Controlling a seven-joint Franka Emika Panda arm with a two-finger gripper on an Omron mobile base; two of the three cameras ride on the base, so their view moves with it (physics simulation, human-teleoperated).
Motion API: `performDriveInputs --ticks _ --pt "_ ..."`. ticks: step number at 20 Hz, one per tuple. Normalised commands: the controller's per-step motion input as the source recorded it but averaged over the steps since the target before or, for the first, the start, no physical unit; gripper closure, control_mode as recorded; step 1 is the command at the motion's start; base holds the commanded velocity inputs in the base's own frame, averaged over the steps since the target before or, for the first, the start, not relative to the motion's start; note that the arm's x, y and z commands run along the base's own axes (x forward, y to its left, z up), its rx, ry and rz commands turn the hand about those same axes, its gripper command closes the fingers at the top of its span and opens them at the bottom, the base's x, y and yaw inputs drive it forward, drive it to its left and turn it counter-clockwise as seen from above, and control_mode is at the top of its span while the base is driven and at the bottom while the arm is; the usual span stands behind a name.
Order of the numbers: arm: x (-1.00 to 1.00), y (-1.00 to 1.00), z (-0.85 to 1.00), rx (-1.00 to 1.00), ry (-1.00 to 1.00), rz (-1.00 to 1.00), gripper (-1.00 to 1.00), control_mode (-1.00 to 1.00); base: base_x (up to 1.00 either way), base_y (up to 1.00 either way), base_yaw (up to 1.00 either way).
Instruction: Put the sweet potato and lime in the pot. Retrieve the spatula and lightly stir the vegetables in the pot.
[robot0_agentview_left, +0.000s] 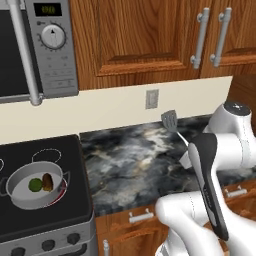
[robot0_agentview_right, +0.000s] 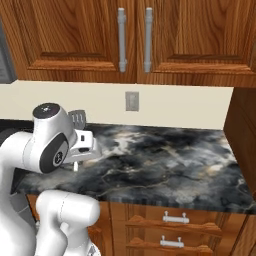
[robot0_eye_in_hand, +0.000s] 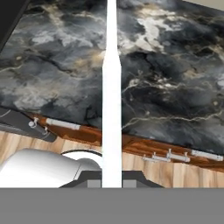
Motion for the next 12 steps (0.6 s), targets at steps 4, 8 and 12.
performDriveInputs --ticks 4,8,12 --pt "0.0 0.0 0.0 0.0 0.0 0.0 1.0 1.0 -0.64 0.39 0.07" --pt "0.0 0.0 0.0 0.0 0.0 0.0 1.0 1.0 -0.46 0.93 0.05" --pt "0.0 0.0 0.0 0.0 0.0 0.0 1.0 1.0 -0.14 1.0 0.0"
